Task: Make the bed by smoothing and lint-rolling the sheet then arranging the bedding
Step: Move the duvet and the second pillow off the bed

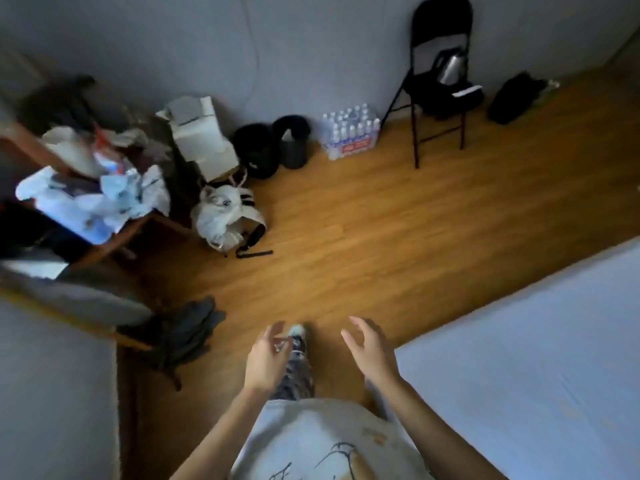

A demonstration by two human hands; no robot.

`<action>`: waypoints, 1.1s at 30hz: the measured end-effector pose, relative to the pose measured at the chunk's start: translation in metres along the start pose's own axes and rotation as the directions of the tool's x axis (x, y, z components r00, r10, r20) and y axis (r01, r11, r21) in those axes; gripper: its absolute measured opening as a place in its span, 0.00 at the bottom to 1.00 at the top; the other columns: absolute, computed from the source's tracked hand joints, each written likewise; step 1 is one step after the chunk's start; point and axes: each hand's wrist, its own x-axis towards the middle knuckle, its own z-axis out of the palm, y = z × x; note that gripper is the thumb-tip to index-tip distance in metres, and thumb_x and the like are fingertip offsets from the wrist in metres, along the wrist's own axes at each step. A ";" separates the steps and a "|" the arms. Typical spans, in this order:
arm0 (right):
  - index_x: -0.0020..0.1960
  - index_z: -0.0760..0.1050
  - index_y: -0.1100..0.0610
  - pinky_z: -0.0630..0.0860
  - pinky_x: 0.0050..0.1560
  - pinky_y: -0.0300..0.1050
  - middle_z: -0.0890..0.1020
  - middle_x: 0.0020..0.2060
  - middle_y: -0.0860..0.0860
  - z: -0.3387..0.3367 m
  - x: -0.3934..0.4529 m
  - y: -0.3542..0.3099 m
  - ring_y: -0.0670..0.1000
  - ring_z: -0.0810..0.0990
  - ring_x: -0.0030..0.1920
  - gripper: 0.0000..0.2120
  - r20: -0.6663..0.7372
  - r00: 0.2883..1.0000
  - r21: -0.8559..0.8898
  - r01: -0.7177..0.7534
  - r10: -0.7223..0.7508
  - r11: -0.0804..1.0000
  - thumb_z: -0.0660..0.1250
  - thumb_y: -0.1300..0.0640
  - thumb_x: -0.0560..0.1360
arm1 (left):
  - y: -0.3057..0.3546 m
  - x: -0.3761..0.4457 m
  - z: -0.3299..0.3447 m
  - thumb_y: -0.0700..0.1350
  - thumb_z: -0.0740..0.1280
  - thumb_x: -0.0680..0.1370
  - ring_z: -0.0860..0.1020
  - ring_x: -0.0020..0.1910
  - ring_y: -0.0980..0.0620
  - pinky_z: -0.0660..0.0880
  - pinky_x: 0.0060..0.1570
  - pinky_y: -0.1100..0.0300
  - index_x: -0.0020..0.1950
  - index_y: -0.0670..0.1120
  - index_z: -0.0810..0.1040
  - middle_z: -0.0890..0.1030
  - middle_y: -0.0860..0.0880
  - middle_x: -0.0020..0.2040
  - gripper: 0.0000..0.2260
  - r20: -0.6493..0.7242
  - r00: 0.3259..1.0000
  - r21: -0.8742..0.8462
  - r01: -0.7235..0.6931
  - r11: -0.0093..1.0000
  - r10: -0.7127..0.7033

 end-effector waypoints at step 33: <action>0.70 0.70 0.51 0.72 0.58 0.43 0.76 0.65 0.48 -0.259 0.343 0.093 0.46 0.74 0.62 0.21 -0.387 0.500 0.674 -0.420 0.774 0.608 0.61 0.45 0.80 | 0.462 0.437 0.201 0.45 0.63 0.81 0.76 0.55 0.53 0.71 0.51 0.61 0.67 0.44 0.74 0.77 0.53 0.53 0.14 0.759 0.605 0.159 -0.531 0.832 0.241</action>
